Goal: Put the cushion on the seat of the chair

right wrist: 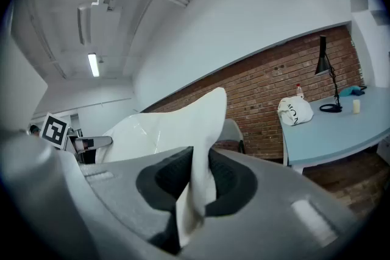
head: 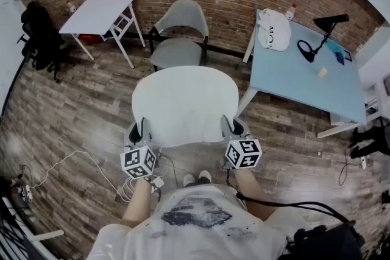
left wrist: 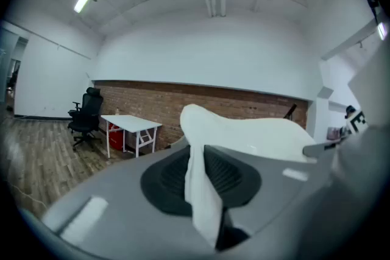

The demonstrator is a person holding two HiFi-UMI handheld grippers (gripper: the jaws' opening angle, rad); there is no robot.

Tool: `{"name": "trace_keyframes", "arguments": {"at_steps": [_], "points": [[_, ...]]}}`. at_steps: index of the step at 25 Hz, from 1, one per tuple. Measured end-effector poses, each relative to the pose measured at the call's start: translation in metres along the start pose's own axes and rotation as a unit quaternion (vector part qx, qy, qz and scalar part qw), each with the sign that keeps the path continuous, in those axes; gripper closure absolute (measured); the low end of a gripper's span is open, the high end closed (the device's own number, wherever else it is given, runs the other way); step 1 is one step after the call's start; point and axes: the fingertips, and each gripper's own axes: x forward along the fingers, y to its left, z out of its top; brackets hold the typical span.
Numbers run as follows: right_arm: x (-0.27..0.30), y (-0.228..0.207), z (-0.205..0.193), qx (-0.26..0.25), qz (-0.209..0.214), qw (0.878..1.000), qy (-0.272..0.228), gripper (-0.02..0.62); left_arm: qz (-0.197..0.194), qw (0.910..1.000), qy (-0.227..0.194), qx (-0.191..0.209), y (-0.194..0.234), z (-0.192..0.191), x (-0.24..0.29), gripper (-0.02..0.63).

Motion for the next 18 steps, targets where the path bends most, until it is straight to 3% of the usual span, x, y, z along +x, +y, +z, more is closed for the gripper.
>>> {"name": "trace_keyframes", "arguments": {"at_steps": [18], "points": [[0.031,-0.050,0.009,0.017,0.030,0.999,0.011,0.547,0.026,0.9996,0.001,-0.005,-0.027,-0.005,0.041,0.557]]}}
